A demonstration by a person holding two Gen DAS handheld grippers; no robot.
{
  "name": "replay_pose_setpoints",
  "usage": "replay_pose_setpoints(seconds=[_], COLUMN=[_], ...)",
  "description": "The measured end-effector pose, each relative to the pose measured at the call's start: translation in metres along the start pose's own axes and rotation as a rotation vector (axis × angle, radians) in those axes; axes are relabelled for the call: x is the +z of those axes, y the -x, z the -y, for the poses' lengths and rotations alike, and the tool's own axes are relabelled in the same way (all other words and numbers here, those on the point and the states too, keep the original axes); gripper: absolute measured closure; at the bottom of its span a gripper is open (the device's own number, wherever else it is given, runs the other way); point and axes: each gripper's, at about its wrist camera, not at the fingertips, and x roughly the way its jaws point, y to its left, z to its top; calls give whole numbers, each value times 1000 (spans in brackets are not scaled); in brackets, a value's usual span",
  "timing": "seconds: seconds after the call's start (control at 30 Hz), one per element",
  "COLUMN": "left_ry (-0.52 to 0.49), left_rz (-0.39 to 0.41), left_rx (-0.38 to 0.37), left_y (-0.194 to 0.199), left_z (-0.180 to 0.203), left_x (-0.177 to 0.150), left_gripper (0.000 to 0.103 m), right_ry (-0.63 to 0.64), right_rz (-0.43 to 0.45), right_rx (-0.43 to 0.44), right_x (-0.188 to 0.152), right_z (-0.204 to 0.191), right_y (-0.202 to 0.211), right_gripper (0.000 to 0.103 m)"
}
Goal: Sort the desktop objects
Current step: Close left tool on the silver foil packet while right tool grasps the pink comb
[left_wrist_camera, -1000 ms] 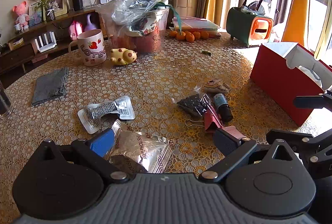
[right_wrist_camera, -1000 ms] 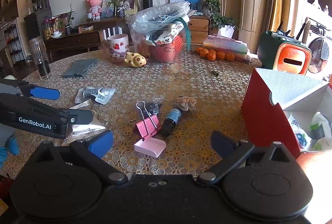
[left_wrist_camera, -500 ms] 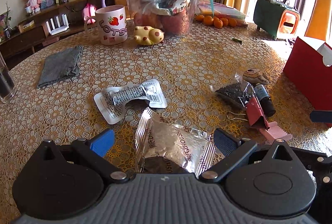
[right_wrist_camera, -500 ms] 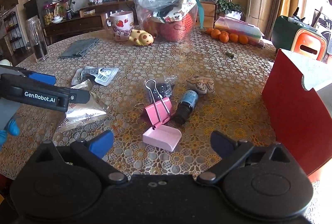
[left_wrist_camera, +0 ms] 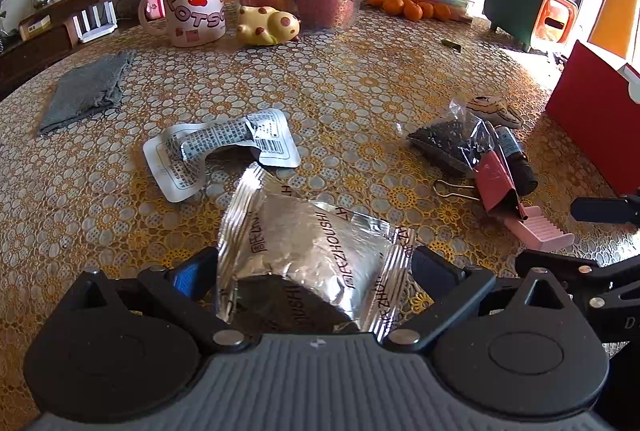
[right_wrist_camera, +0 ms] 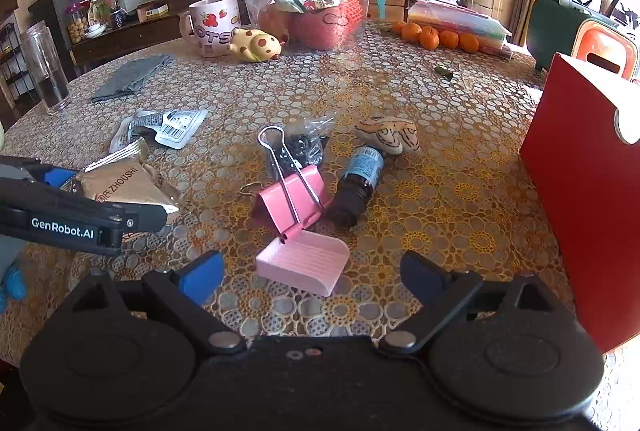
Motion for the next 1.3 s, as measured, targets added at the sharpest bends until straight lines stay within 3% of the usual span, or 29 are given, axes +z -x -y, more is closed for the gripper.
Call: replay_pose_setpoints(seconds=[0.3,0.37,0.47,1.07,1.3], left_ry=[9,21,22,14,31], left_rz=[29,34,38,52,58], left_rx=[0,6,12,-11,-4], left_y=[0,1,2,12,18], left_z=[11,11,13,32,30], left_x=[-2,-1,0,-5,-4], left_gripper=[2,9,19,29,44], right_ry=[-26,-33,-40,-109,-102], right_rz=[-1,7,16,27,37], right_rx=[-10,-11,-17,-13,-9], right_x=[-7,-7,-7,-10,-11], right_z=[1,1,-1,3,6], right_y=[-6,-7,-6,3,10], right_gripper=[17,19,24,62,62])
